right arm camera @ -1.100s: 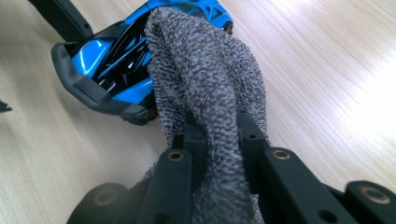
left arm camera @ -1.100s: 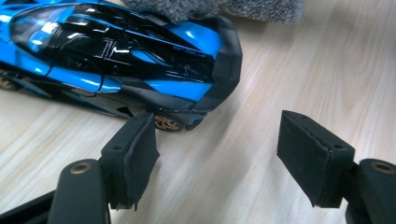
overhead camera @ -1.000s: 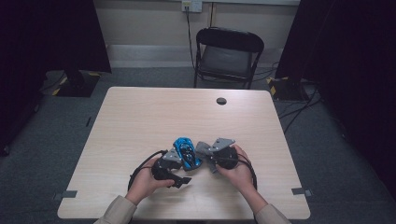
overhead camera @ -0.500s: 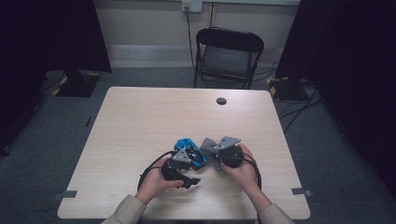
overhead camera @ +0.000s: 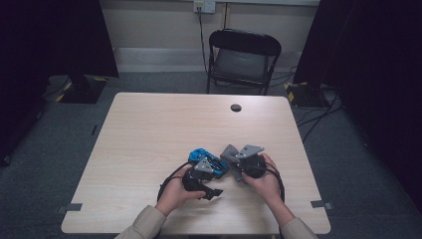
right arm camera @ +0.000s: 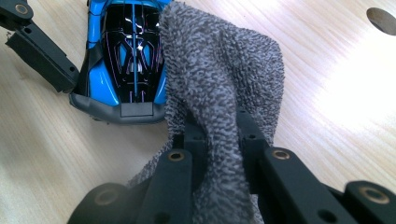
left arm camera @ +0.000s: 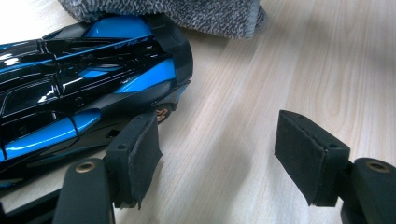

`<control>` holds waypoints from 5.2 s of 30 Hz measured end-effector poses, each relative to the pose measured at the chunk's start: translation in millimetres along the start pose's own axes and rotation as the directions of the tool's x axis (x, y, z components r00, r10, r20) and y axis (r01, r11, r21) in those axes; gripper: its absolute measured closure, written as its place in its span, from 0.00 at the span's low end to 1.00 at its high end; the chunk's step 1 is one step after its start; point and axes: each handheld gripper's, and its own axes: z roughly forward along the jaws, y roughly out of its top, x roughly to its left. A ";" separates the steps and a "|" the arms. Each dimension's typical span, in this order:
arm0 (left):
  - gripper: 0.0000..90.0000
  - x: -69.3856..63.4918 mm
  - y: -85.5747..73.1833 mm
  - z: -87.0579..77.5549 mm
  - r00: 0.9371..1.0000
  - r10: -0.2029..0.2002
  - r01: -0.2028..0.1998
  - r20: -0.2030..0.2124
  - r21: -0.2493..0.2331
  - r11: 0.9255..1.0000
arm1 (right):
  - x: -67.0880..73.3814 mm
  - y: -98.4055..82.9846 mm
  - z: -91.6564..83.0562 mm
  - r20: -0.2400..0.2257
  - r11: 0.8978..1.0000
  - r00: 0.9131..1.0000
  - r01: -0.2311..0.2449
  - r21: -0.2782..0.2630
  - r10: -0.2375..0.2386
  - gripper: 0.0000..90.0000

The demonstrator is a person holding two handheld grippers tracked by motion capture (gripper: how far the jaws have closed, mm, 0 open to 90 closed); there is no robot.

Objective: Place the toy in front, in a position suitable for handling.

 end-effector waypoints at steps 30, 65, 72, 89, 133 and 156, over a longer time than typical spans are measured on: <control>0.19 44.9 -51.6 -70.5 0.983 -0.042 0.037 -0.180 -0.032 0.999 | 17.9 41.9 -26.4 -0.025 0.995 0.999 0.032 -0.098 -0.035 0.88; 0.21 49.0 -58.5 -69.8 0.983 -0.051 0.049 -0.174 -0.017 0.999 | -1.8 3.4 9.0 -0.071 0.994 0.996 -0.043 0.098 0.050 0.50; 0.22 50.6 -58.5 -69.0 0.983 -0.056 0.053 -0.176 -0.022 0.998 | 1.3 -3.6 17.9 -0.070 0.992 0.997 -0.030 0.121 0.039 0.66; 0.21 66.1 -34.5 -62.5 0.981 -0.048 0.040 -0.186 -0.050 0.998 | -1.9 -2.4 2.3 -0.022 0.991 0.999 -0.028 0.128 0.031 0.86; 0.20 65.2 -25.0 -49.0 0.990 -0.026 0.021 -0.140 -0.031 0.999 | 6.1 9.0 -23.7 -0.050 0.999 0.999 -0.016 0.047 0.018 0.86; 0.20 87.9 -63.5 -101.1 0.967 -0.107 0.094 -0.232 -0.065 0.993 | 105.5 66.6 40.7 -0.221 0.981 0.963 0.175 0.081 -0.154 0.85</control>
